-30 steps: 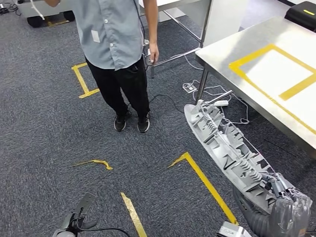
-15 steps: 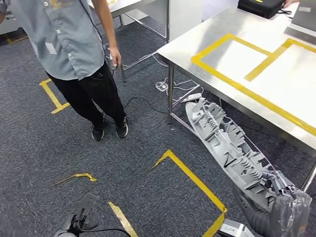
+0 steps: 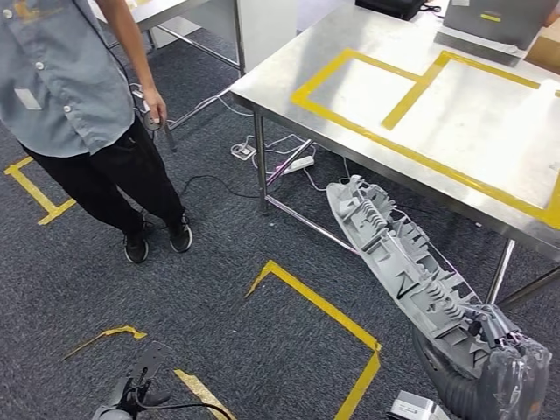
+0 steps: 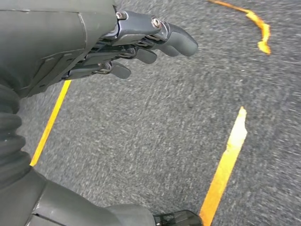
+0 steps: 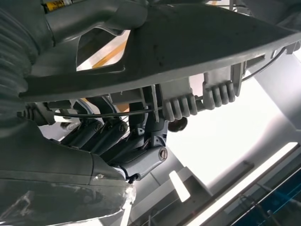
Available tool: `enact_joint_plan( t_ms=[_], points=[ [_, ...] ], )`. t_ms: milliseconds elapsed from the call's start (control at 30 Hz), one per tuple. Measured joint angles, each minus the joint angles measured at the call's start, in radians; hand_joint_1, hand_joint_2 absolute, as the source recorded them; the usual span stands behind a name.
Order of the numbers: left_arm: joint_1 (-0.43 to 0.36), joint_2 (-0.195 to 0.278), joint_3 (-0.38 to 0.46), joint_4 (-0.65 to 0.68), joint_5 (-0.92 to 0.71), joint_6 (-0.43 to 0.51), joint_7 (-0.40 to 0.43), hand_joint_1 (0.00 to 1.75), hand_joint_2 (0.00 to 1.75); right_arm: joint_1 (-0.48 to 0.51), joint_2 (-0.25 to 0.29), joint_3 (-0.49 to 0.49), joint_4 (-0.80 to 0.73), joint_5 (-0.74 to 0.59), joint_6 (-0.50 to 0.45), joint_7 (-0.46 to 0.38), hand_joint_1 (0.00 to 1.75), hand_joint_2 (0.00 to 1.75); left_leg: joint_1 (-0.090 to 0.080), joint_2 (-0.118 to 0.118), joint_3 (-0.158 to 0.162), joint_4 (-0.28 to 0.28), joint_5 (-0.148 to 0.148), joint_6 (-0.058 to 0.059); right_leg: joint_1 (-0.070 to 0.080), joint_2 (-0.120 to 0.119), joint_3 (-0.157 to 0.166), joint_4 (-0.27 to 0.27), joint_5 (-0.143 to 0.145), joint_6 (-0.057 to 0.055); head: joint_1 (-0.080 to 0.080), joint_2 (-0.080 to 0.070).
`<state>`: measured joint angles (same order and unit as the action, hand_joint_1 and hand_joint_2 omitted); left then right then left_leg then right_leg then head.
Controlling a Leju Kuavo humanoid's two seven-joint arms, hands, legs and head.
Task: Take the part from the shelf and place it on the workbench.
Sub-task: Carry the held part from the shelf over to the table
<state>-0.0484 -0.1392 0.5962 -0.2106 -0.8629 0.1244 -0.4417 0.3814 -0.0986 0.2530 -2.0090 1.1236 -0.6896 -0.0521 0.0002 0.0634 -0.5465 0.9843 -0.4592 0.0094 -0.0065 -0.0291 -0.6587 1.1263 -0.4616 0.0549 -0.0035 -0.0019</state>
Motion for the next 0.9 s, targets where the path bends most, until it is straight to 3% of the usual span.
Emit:
enact_joint_plan(
  t_ms=[67,100,167,233,300,367,400,433,467,533,600,667,700,767,833,900],
  points=[
    [-0.001,0.000,0.001,0.000,0.000,0.000,0.000,0.00,1.75,-0.002,-0.001,0.002,0.000,0.000,0.000,-0.001,1.75,1.75,-0.005,0.018,0.005,0.003,-0.005,-0.007,0.005,-0.028,0.053,-0.091,0.023,-0.010,-0.001,0.000],
    [-0.001,0.000,0.001,0.000,-0.002,0.000,0.000,0.00,1.75,-0.003,-0.002,0.004,0.001,0.000,0.000,-0.002,1.75,1.75,-0.008,0.026,0.006,0.004,-0.007,-0.011,0.008,-0.029,0.058,-0.100,0.021,-0.015,-0.002,0.000],
    [-0.003,0.001,0.001,0.000,-0.004,0.000,0.000,0.00,1.75,-0.003,-0.003,0.006,0.001,-0.001,0.000,-0.002,1.75,1.75,-0.007,0.038,0.006,0.005,-0.009,-0.019,0.007,-0.006,0.053,-0.100,0.026,-0.026,-0.002,0.000],
    [-0.006,0.001,0.002,0.000,-0.006,0.000,0.000,0.00,1.75,-0.005,-0.004,0.007,0.002,-0.003,0.000,-0.003,1.75,1.75,-0.002,0.010,-0.005,0.033,-0.033,-0.030,0.001,0.014,0.050,-0.102,0.031,-0.037,-0.003,0.000],
    [-0.006,0.000,0.002,0.000,-0.007,0.000,0.000,0.00,1.75,-0.008,-0.004,0.009,0.002,-0.003,0.000,-0.004,1.75,1.75,0.001,-0.037,-0.053,0.140,-0.093,-0.038,-0.004,0.034,0.049,-0.104,0.034,-0.044,-0.005,0.000],
    [-0.004,0.000,0.003,0.000,-0.007,-0.001,0.000,0.00,1.75,-0.010,-0.004,0.011,0.003,-0.003,0.000,-0.005,1.75,1.75,0.003,-0.052,-0.114,0.267,-0.142,-0.041,-0.006,0.055,0.047,-0.104,0.035,-0.048,-0.006,0.000],
    [-0.003,0.000,0.003,0.000,-0.007,-0.001,0.000,0.00,1.75,-0.009,-0.004,0.012,0.003,-0.003,0.000,-0.006,1.75,1.75,0.003,-0.053,-0.129,0.293,-0.141,-0.041,-0.006,0.067,0.047,-0.103,0.035,-0.048,-0.006,0.000],
    [-0.003,0.001,0.004,0.000,-0.007,-0.001,0.000,0.00,1.75,-0.009,-0.004,0.013,0.003,-0.003,0.000,-0.006,1.75,1.75,0.004,-0.055,-0.127,0.282,-0.121,-0.041,-0.007,0.078,0.047,-0.103,0.036,-0.047,-0.006,0.000],
    [-0.004,0.001,0.004,0.000,-0.007,-0.001,0.000,0.00,1.75,-0.009,-0.004,0.013,0.004,-0.002,0.000,-0.006,1.75,1.75,0.006,-0.058,-0.107,0.235,-0.086,-0.041,-0.009,0.089,0.048,-0.103,0.037,-0.045,-0.006,0.000],
    [-0.005,0.001,0.005,0.000,-0.007,-0.001,0.000,0.00,1.75,-0.010,-0.004,0.014,0.004,-0.002,0.000,-0.006,1.75,1.75,0.014,-0.088,-0.046,0.101,-0.023,-0.045,-0.009,0.108,0.046,-0.100,0.038,-0.036,-0.007,0.000],
    [-0.006,0.000,0.005,0.000,-0.008,-0.002,0.000,0.00,1.75,-0.010,-0.005,0.015,0.004,-0.002,0.000,-0.006,1.75,1.75,0.021,-0.118,-0.016,0.028,-0.004,-0.044,-0.007,0.123,0.038,-0.098,0.042,-0.023,-0.008,0.000],
    [-0.006,-0.001,0.006,0.000,-0.008,-0.002,0.001,0.00,1.75,-0.008,-0.005,0.015,0.004,-0.002,0.000,-0.007,1.75,1.75,0.020,-0.118,-0.018,0.022,-0.004,-0.032,-0.010,0.134,0.032,-0.103,0.049,-0.010,-0.009,0.000],
    [-0.007,-0.002,0.006,0.000,-0.008,-0.002,0.001,0.00,1.75,-0.007,-0.005,0.016,0.004,-0.002,0.000,-0.007,1.75,1.75,0.019,-0.112,-0.019,0.021,-0.001,-0.024,-0.012,0.130,0.029,-0.103,0.049,-0.005,-0.010,0.000],
    [-0.008,-0.002,0.008,0.000,-0.008,-0.002,0.001,0.00,1.75,-0.006,-0.007,0.017,0.004,-0.002,0.000,-0.008,1.75,1.75,0.018,-0.101,-0.019,0.018,0.005,-0.009,-0.011,0.090,0.007,-0.060,0.020,0.003,-0.004,0.000],
    [-0.006,0.000,0.009,0.000,-0.009,-0.002,0.001,0.00,1.75,-0.007,-0.008,0.020,0.004,-0.002,0.000,-0.010,1.75,1.75,0.014,-0.091,-0.020,0.018,0.005,0.000,-0.009,0.044,-0.045,0.059,-0.045,0.006,0.001,0.000],
    [-0.003,0.000,0.010,0.000,-0.011,-0.005,0.001,0.00,1.75,-0.007,-0.009,0.022,0.004,-0.002,0.000,-0.011,1.75,1.75,0.009,-0.079,-0.021,0.018,0.005,0.002,-0.008,0.035,-0.093,0.174,-0.091,0.006,0.001,0.000]
  ],
)
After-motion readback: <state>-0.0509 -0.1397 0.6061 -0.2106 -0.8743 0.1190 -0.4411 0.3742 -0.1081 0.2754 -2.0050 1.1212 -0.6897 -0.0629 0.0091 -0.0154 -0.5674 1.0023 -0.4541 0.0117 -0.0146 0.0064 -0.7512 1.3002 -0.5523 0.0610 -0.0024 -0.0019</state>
